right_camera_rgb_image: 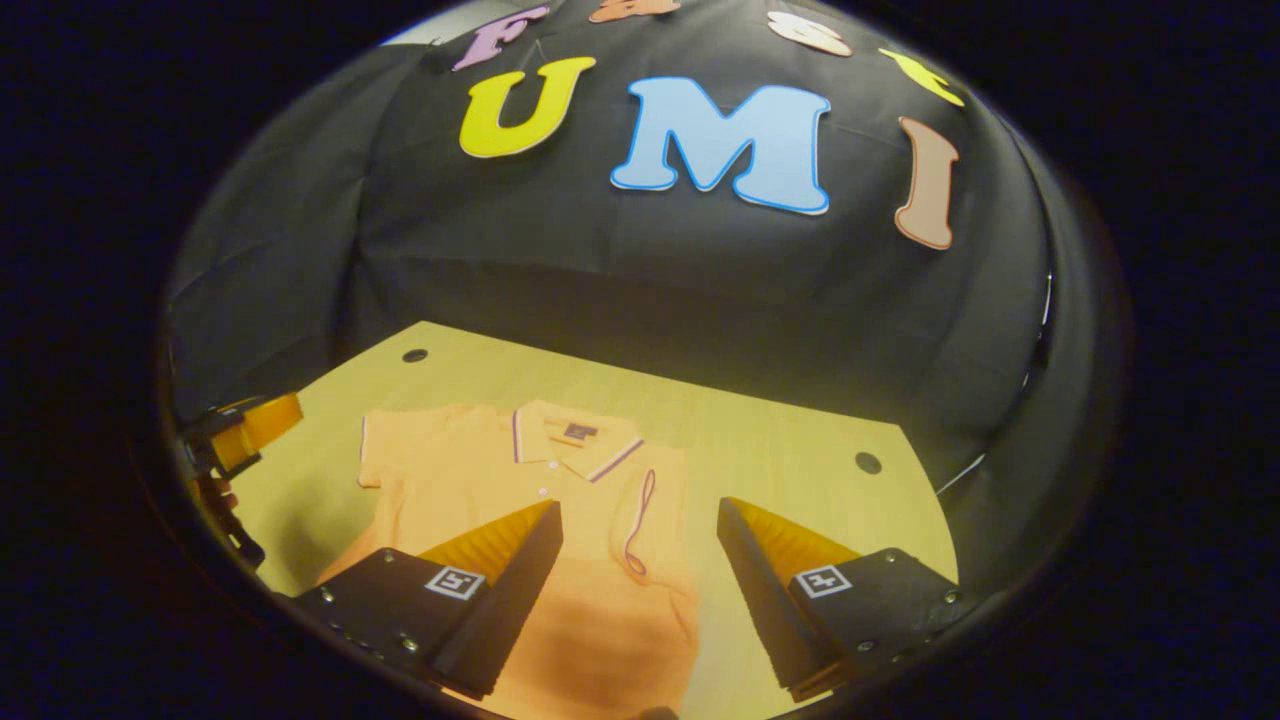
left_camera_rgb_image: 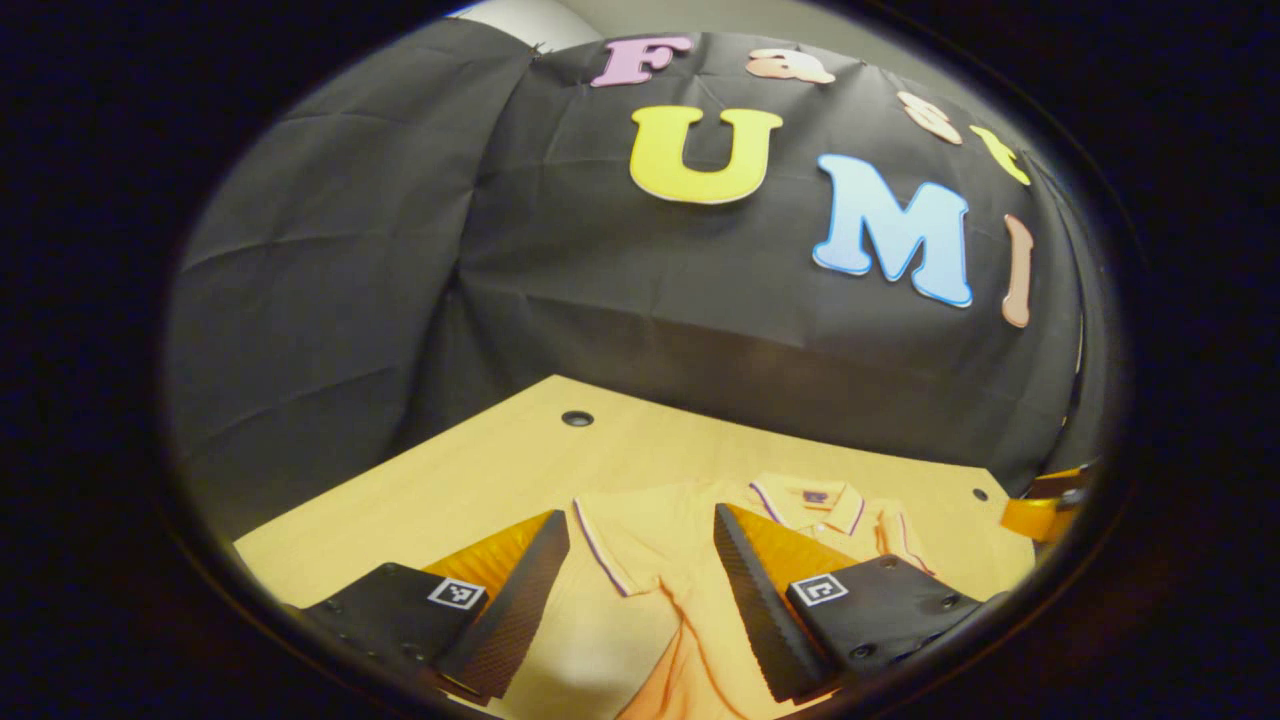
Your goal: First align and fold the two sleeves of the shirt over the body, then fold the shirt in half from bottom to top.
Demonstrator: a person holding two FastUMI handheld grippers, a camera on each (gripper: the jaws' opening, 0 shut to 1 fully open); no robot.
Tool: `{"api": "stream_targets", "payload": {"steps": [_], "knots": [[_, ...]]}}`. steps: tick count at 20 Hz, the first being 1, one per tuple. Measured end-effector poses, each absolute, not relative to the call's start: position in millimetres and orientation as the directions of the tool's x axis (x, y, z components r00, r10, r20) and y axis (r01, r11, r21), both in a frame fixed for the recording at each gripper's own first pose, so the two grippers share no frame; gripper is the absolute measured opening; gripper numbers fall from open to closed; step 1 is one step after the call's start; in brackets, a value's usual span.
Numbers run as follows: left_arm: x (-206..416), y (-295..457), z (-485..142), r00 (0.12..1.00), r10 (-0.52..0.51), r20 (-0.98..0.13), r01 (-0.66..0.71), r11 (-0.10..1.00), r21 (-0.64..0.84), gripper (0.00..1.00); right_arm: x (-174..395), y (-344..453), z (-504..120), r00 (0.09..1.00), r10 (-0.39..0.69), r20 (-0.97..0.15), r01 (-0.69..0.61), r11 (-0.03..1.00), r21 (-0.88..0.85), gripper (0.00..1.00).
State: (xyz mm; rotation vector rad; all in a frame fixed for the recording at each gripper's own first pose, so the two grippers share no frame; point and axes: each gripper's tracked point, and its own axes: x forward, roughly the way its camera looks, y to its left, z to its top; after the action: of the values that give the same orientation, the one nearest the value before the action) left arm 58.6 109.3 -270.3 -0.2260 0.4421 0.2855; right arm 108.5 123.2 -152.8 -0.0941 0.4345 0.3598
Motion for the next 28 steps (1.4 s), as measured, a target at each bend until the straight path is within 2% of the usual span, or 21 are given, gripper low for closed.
{"api": "stream_targets", "payload": {"steps": [4,10,23,26,28], "knots": [[81.3,118.1,-311.6,0.823,0.225,-0.522,-0.364,0.913,-0.181,0.94,80.9,118.9,-140.0,0.860,0.317,-0.400,-0.355,0.935,-0.021,0.97],[118.7,141.3,-345.7,0.786,0.264,-0.559,-0.402,0.906,-0.136,0.94,49.8,117.6,-136.0,0.860,0.323,-0.394,-0.351,0.937,0.002,0.97],[138.9,153.4,-424.7,0.681,0.271,-0.680,-0.422,0.904,-0.062,0.96,31.8,111.1,-138.3,0.863,0.282,-0.420,-0.294,0.955,0.038,0.97],[140.5,152.4,-429.4,0.676,0.267,-0.687,-0.404,0.914,-0.043,0.93,28.6,116.4,-141.7,0.854,0.293,-0.430,-0.296,0.953,0.061,0.98],[135.9,159.8,-432.1,0.653,0.296,-0.697,-0.406,0.914,0.007,0.85,28.2,120.7,-144.3,0.847,0.305,-0.436,-0.303,0.950,0.075,0.97]]}}
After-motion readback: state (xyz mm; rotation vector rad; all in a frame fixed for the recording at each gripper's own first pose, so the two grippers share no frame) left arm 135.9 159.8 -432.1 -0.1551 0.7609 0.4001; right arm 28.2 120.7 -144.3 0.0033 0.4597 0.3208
